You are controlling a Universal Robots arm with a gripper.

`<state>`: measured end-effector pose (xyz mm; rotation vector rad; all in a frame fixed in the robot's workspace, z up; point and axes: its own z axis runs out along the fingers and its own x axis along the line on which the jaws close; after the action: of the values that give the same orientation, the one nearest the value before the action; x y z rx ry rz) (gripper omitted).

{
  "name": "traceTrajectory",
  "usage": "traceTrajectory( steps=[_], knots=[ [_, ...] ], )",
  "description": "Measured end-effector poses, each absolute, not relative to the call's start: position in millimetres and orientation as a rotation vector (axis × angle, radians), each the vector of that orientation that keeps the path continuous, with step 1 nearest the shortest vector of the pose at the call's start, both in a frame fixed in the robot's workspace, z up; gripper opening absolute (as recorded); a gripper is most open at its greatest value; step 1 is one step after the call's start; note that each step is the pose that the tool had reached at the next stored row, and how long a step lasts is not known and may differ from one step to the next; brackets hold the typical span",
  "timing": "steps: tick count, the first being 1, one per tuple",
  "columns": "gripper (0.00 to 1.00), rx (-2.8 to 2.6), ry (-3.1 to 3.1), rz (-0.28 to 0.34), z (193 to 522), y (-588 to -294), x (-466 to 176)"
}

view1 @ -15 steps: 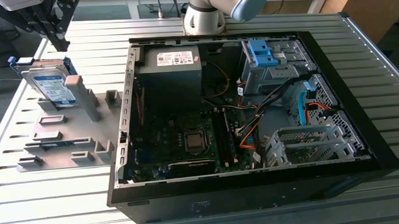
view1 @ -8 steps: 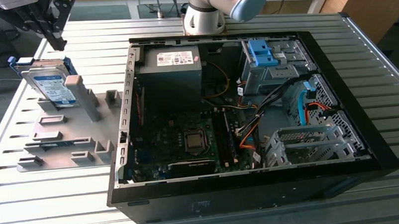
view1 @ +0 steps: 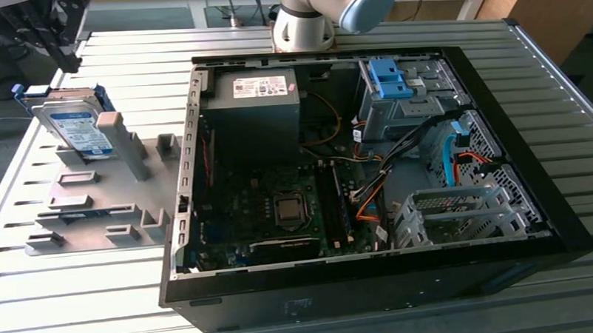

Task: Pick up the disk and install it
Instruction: 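Reach for the disk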

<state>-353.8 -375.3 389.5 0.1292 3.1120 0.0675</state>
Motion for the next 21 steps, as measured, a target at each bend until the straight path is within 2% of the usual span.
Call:
traceTrajectory(
  steps=[21],
  knots=[
    [0.11,0.143,3.134,0.066,381,-357,-410]
  ],
)
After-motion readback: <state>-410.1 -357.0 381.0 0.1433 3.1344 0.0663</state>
